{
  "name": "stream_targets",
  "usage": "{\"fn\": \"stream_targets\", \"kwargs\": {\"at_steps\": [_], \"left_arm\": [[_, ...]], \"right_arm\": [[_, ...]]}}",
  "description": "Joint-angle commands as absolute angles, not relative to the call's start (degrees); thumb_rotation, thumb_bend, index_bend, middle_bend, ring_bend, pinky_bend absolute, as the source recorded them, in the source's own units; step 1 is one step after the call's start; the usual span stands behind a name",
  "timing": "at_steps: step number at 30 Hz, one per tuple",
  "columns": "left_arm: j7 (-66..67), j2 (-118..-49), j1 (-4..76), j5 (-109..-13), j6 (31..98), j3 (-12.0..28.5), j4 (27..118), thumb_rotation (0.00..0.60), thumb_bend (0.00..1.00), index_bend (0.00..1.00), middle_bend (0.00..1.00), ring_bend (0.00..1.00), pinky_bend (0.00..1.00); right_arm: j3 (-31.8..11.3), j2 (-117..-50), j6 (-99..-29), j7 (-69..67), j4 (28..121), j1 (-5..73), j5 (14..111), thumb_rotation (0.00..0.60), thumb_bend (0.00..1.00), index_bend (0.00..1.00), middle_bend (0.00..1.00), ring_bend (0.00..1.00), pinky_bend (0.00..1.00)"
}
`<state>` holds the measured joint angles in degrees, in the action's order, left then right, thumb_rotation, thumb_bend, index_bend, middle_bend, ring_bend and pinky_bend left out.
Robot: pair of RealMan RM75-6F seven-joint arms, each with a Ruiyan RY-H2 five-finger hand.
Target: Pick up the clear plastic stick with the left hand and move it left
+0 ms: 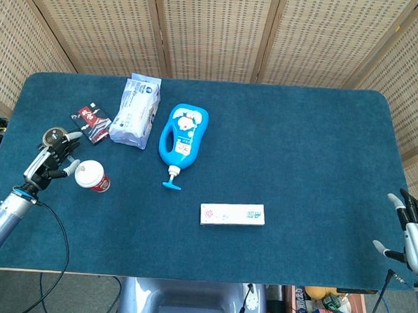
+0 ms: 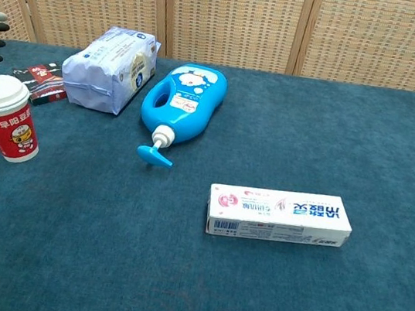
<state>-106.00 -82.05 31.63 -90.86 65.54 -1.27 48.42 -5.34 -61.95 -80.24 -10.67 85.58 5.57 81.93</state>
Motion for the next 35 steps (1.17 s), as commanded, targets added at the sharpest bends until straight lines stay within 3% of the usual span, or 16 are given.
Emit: {"fn": "stream_targets", "kwargs": {"at_steps": [1,6,13,18,24,29,35], "left_arm": [[-105.7,-81.0,31.1,-91.2,67.8,-1.0,49.6,0.6,0.45,0.06,0.0,0.0,0.0],[-96.7,-77.6,30.0,-91.7,71.7,-0.6,53.5,0.6,0.35,0.0,0.0,0.0,0.0],[-54.2,-66.7,26.1,-86.3,72.9,0.8,73.0,0.6,0.16,0.0,0.0,0.0,0.0],[-27.0,-60.6,20.5,-81.7,78.8,0.8,89.2,0.6,0.14,0.0,0.0,0.0,0.0],[-4.5,-58.9,12.9,-79.2,88.8,-0.5,99.9,0.6,0.14,0.0,0.0,0.0,0.0],[3.3,-59.1,9.1,-81.1,92.6,-2.5,103.7,0.6,0.14,0.0,0.0,0.0,0.0],[5.1,-58.5,8.0,-83.5,91.4,-4.1,104.9,0.6,0.14,0.0,0.0,0.0,0.0]], "right_arm": [[-5.3,-61.8,-80.5,-10.7,85.8,5.5,82.2,0.6,0.0,0.0,0.0,0.0,0.0],[-5.2,-61.6,-80.9,-10.9,86.1,5.3,82.6,0.6,0.0,0.0,0.0,0.0,0.0],[-4.9,-61.4,-81.6,-11.2,86.2,5.1,83.5,0.6,0.0,0.0,0.0,0.0,0.0],[-4.8,-61.5,-82.0,-11.5,86.0,5.1,83.9,0.6,0.0,0.0,0.0,0.0,0.0],[-4.8,-61.8,-82.5,-11.4,85.5,5.0,84.3,0.6,0.0,0.0,0.0,0.0,0.0],[-5.0,-62.2,-83.1,-10.6,84.9,4.9,84.4,0.6,0.0,0.0,0.0,0.0,0.0],[-5.1,-62.2,-85.0,-10.2,84.9,4.4,85.1,0.6,0.0,0.0,0.0,0.0,0.0]]}}
